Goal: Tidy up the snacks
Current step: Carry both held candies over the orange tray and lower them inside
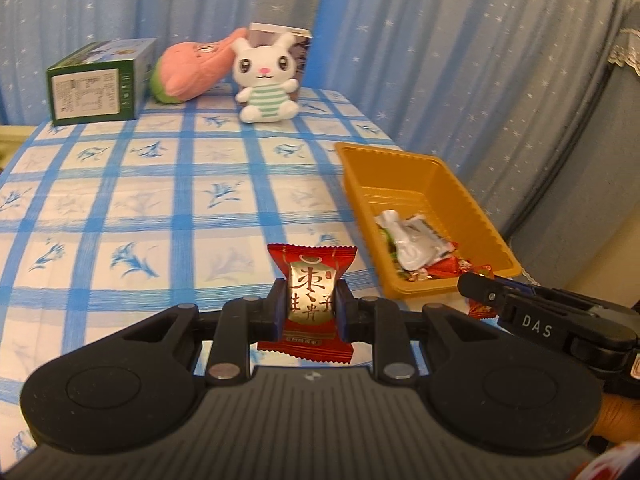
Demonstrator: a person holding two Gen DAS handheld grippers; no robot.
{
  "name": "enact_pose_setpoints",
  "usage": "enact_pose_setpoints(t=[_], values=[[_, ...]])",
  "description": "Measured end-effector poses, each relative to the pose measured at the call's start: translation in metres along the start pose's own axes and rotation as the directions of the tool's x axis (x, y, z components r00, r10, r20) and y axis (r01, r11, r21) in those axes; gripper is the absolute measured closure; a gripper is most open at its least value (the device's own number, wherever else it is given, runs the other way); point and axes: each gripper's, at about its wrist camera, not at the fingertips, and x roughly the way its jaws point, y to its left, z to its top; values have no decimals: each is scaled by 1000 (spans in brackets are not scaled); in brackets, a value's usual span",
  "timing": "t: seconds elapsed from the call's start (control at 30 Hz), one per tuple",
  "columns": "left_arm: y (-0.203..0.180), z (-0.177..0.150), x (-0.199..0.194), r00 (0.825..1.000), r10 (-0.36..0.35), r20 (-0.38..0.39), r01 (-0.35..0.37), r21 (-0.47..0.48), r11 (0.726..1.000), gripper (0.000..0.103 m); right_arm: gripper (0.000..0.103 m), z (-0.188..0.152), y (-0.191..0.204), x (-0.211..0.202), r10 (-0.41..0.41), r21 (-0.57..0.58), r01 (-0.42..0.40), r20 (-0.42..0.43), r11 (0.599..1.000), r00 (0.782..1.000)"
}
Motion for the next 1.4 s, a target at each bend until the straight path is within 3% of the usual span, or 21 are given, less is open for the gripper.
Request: enact_pose_setpoints(t=[0.63,1.4], values=[[-59,17,30,997,-74,-14,75,85,994,81,82,5,-54,-7,-75,73,75,9,995,997],[-80,32,55,995,-101,-22,103,109,989,81,82,22,-76,9,-102,74,101,8,992,995]])
